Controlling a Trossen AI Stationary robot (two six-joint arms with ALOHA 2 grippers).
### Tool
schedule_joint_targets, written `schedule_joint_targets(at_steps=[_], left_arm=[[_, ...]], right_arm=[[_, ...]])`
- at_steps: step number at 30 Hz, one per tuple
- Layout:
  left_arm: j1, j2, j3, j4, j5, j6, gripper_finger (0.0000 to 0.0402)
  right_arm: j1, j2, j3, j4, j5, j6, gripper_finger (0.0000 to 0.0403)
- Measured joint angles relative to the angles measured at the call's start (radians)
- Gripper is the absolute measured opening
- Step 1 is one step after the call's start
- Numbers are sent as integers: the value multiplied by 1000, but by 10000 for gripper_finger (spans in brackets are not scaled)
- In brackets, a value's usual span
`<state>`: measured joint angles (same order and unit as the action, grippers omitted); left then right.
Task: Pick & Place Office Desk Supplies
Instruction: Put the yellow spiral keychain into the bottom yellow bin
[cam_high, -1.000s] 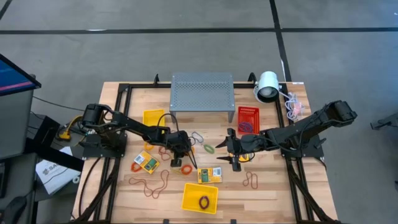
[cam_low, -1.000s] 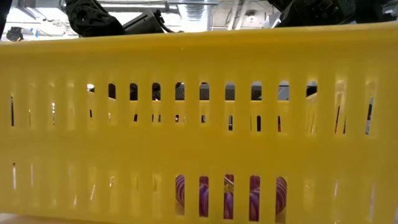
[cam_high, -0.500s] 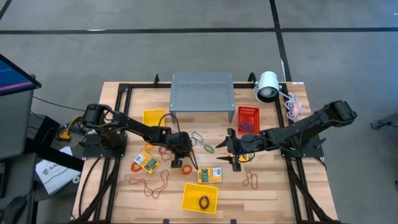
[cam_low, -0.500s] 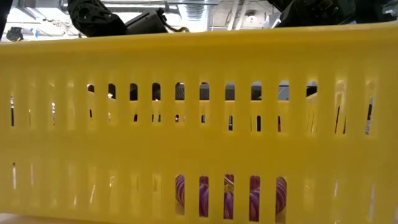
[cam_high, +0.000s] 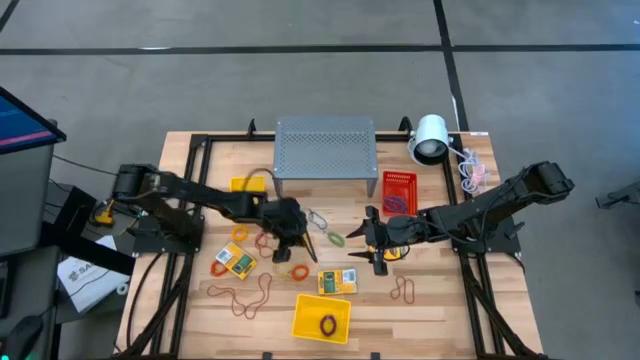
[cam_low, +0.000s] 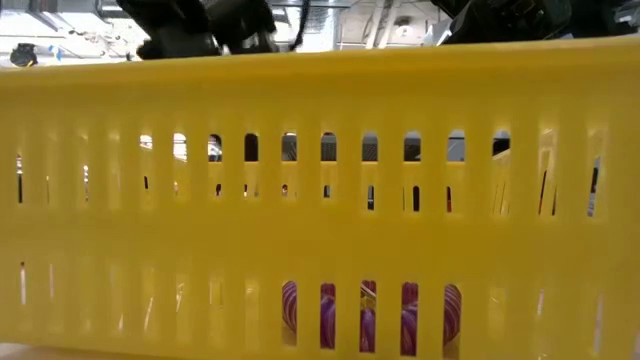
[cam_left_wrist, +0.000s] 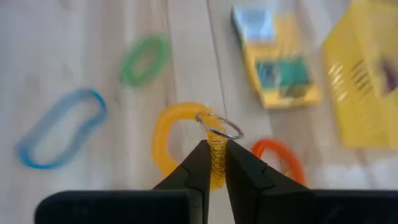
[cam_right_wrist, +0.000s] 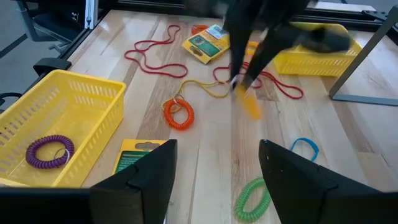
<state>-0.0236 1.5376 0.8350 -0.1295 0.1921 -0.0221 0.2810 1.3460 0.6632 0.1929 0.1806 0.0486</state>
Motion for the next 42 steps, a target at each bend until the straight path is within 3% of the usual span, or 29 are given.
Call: schedule_joint_targets(at_steps=[5,9,16,28,35,42], left_arm=[[8,-208,-70,48,1,-10,29],[8,-363,-181,182,1,-46,29],[-18,-541,-363,385,9,-145,29],[-71,-550,-427,606,45,-170,29],[-77,-543,-425,659,51,-171,29],[-106,-543,-425,686,51,-178,29]], right_arm=[[0,0,0,14,0,-9,223],[7,0,0,34,0,-35,223],[6,0,0,99,-1,-73,223],[-11,8,0,242,-75,-164,223],[-52,165,0,432,-229,-154,223],[-93,249,41,473,-244,-136,223]])
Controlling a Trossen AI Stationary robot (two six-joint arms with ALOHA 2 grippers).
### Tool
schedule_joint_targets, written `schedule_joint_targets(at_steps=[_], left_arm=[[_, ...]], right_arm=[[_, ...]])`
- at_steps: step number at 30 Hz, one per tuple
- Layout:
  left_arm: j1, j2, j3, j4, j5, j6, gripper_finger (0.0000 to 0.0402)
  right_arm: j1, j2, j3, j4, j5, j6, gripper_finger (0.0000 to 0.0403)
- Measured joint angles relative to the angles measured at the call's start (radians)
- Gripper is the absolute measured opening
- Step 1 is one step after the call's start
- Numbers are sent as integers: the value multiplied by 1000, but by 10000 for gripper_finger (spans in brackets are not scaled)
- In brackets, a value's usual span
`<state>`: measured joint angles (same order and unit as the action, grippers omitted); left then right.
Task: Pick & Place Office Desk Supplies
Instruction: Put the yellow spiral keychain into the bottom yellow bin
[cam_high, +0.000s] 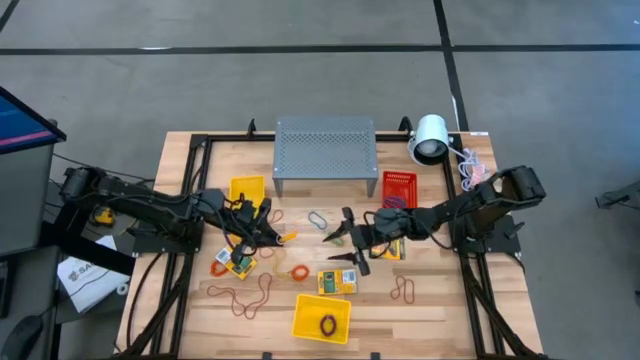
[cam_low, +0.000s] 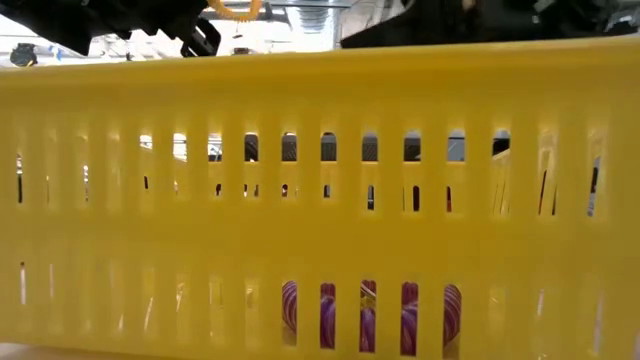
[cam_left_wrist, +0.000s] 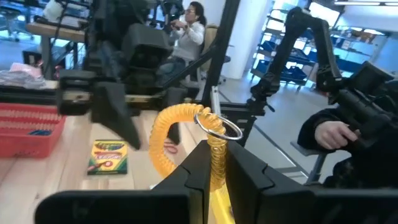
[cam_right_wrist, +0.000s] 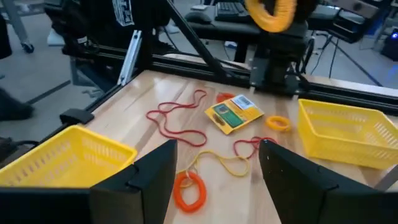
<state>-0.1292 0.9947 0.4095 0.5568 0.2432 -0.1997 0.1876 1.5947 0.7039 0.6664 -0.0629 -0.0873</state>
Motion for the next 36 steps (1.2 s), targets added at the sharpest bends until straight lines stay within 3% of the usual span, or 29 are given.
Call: schedule_joint_targets(at_steps=[6,23,36], left_arm=[[-24,1,0,29,0,0,29],[-52,1,0,28,-1,0,29],[-48,97,2,140,-2,20,29]], right_arm=[[1,59,85,-23,-72,-41,223],[-56,63,235,-78,-73,-126,223],[-79,63,287,-76,-131,-128,223]])
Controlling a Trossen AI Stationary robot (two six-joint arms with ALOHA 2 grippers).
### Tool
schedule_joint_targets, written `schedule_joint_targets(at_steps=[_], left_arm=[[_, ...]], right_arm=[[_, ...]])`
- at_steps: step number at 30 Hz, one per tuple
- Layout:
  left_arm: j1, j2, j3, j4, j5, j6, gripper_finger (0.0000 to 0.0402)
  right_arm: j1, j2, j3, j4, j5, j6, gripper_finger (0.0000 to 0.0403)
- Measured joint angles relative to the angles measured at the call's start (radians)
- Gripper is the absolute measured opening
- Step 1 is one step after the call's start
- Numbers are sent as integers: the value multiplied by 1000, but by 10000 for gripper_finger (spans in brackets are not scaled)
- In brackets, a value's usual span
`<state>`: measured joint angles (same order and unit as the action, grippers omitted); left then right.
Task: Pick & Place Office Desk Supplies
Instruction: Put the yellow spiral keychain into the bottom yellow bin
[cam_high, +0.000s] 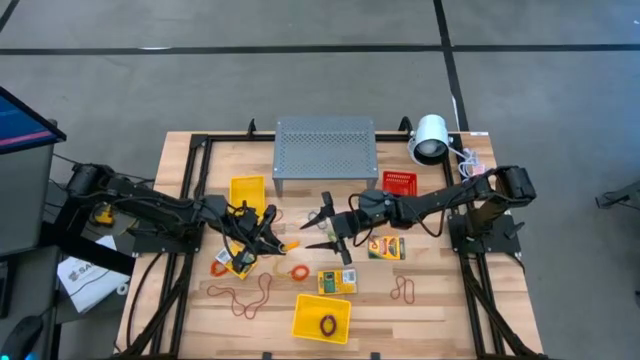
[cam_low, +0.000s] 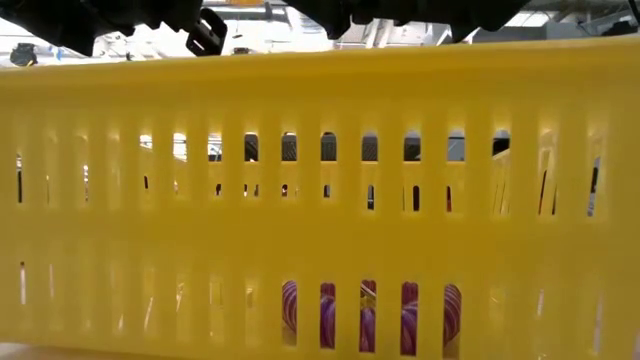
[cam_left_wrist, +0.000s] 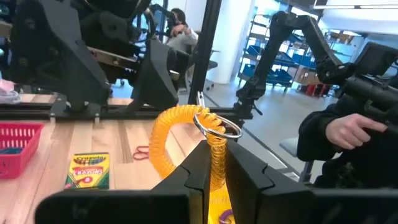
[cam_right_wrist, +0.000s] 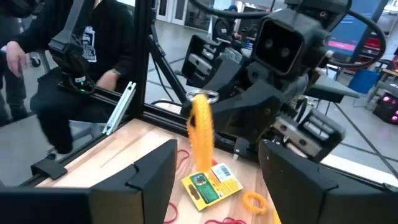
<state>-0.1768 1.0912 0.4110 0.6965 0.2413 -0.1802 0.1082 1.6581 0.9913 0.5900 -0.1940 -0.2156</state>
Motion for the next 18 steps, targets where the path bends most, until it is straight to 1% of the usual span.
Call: schedule_joint_targets(at_steps=[6,11,18], left_arm=[[2,-4,4,33,0,26,29],[16,32,33,28,-1,40,29],[16,65,63,28,0,71,29]], right_arm=[[3,0,0,13,-16,6,223],[3,0,0,46,-18,6,223],[3,0,0,43,-17,17,223]])
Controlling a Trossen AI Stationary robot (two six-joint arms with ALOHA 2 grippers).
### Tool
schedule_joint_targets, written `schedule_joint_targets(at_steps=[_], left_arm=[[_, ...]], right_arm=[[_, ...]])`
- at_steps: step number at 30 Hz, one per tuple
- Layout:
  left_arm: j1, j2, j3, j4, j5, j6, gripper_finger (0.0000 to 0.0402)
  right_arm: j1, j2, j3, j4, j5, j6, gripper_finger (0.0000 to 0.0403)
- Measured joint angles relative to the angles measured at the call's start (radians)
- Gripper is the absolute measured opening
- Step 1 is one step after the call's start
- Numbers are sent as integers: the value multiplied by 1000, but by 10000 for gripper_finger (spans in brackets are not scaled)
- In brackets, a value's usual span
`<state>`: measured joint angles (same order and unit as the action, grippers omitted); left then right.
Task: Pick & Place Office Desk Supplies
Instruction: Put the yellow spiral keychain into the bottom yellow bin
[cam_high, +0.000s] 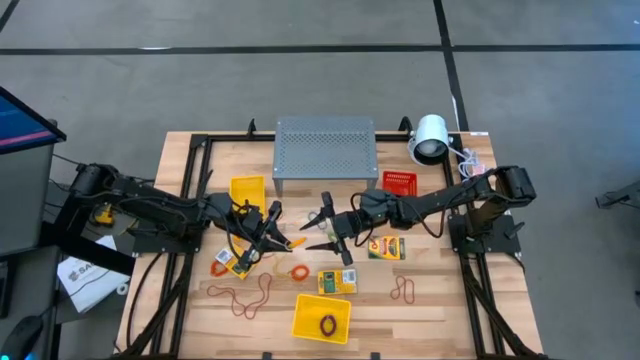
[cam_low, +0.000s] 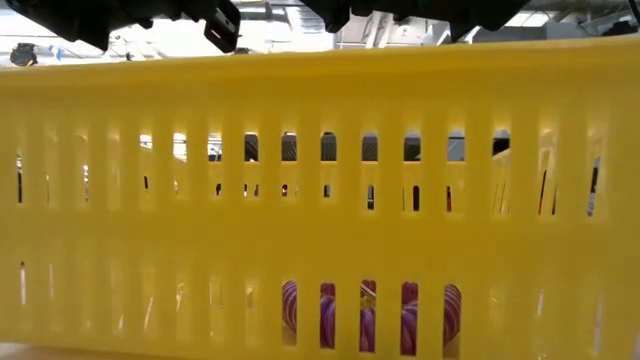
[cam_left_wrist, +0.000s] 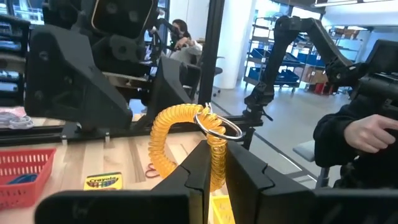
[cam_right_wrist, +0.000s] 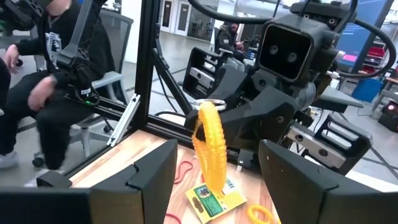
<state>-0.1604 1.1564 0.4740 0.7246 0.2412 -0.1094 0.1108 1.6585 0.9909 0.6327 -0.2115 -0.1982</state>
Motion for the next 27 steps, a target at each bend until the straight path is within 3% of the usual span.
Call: schedule_joint_targets(at_steps=[14,27], left_arm=[[0,0,2,13,0,0,29],[0,0,2,17,0,17,29]], right_arm=[[-4,0,0,0,1,15,217],[-5,0,0,-1,2,16,108]])
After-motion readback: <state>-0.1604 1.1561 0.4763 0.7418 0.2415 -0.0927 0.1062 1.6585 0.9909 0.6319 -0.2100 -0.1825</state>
